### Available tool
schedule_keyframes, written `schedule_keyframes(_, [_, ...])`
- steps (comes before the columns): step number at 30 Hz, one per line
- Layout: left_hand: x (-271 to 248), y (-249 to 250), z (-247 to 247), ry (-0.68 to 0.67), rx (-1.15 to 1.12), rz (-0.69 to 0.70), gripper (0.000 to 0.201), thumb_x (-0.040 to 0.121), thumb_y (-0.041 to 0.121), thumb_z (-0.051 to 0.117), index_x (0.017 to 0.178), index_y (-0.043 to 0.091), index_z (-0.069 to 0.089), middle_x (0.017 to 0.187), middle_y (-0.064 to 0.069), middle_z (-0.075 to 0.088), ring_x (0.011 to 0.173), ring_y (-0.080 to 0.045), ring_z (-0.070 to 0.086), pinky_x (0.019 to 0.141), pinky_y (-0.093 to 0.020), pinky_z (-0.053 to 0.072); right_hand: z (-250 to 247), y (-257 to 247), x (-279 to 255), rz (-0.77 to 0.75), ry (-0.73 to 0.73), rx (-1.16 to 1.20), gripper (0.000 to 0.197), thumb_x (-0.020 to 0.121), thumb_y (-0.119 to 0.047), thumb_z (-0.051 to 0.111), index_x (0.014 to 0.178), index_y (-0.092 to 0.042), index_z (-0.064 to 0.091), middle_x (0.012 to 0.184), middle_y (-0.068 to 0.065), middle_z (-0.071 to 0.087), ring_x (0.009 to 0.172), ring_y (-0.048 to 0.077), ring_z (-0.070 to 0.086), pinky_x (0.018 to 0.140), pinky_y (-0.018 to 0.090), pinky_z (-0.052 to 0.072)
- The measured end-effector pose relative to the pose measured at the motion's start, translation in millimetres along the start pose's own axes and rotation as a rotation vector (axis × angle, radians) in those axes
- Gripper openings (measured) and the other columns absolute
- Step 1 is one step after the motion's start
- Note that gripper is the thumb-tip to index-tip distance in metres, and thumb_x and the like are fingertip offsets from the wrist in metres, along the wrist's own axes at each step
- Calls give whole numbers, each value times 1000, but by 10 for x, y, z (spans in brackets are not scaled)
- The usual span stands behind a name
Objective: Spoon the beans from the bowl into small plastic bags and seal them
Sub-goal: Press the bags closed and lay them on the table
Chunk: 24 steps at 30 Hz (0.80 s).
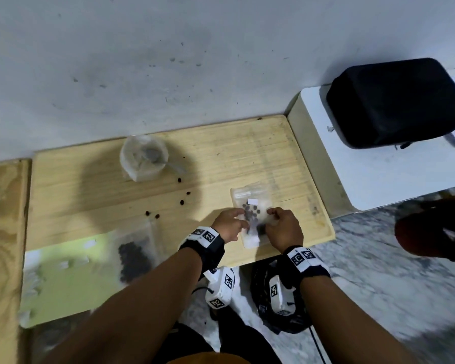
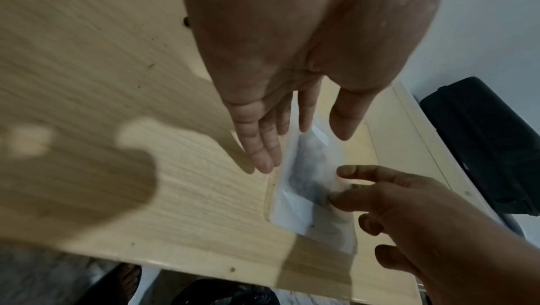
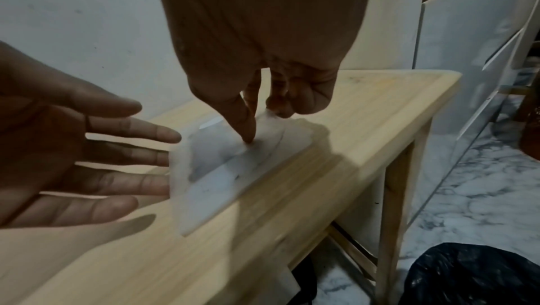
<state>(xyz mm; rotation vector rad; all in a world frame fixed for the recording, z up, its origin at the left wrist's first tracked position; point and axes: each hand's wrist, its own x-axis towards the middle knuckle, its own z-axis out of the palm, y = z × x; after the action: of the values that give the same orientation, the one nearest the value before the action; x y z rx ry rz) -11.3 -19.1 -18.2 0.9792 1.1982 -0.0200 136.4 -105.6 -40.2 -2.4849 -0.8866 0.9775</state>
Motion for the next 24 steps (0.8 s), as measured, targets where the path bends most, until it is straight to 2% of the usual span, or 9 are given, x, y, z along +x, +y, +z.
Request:
schedule_keyframes(3, [-38,-17,-74,35,-28,27,48,91,5,58,137,12,49,100,1,54,89,-24,48,66,-31,39,30,-12,-83,-61,64,-31,48,81,-17,70,128,-25,60,135,7,47,110,32,61,87,36,50])
schedule_keyframes(6, [-151,-75,-243,86,-107,72,38,91,10,61,128,14,54,120,-1,53,87,-23,54,62,-28,40,123,-139,-245,-160,187,26,35,85,-16,65,119,-24,63,130,3,53,101,29,63,80,35,51])
schedule_keyframes(8, [-231,-140,-394,109,-156,110,28,91,12,61,118,18,58,117,-3,59,83,-23,60,60,-26,42,237,-266,-351,-243,182,106,23,85,-17,65,107,-24,67,115,0,64,95,23,64,79,34,51])
schedule_keyframes(11, [-432,-282,-710,162,-237,147,17,90,10,60,104,20,62,97,-4,65,71,-22,62,57,-25,39,526,-515,-530,-328,-8,162,16,85,-14,64,84,-30,63,87,-13,66,80,10,61,72,26,44])
schedule_keyframes(13, [-564,-395,-927,226,-272,160,14,89,7,61,97,19,63,90,-6,64,65,-22,59,54,-24,36,736,-664,-632,-354,-160,173,11,81,-17,66,78,-26,62,77,-17,64,78,8,61,72,27,46])
schedule_keyframes(15, [-720,-573,-1175,329,-297,174,14,88,4,60,91,18,63,85,-8,63,59,-21,56,50,-22,35,947,-831,-757,-374,-286,122,8,81,-23,71,81,-28,64,81,-17,64,82,9,62,73,24,47])
schedule_keyframes(17, [-853,-774,-1396,491,-261,192,12,88,5,61,91,16,65,84,-6,65,60,-20,57,55,-24,41,1131,-965,-866,-386,-352,89,17,82,-30,74,80,-37,59,92,-12,66,88,10,62,74,18,45])
schedule_keyframes(20, [-1010,-1080,-1668,722,-159,148,11,86,14,64,95,19,69,92,-1,67,77,-18,61,72,-25,46,1347,-1126,-998,-371,-366,-6,23,82,-38,74,102,-37,61,109,-7,63,100,13,61,87,28,49])
schedule_keyframes(24, [-1090,-1402,-1874,776,-85,83,30,85,18,68,114,14,65,116,-7,62,100,-27,61,82,-30,48,1562,-1272,-1156,-343,-372,-126,61,80,-42,74,135,-30,51,129,-1,58,117,20,59,96,34,49])
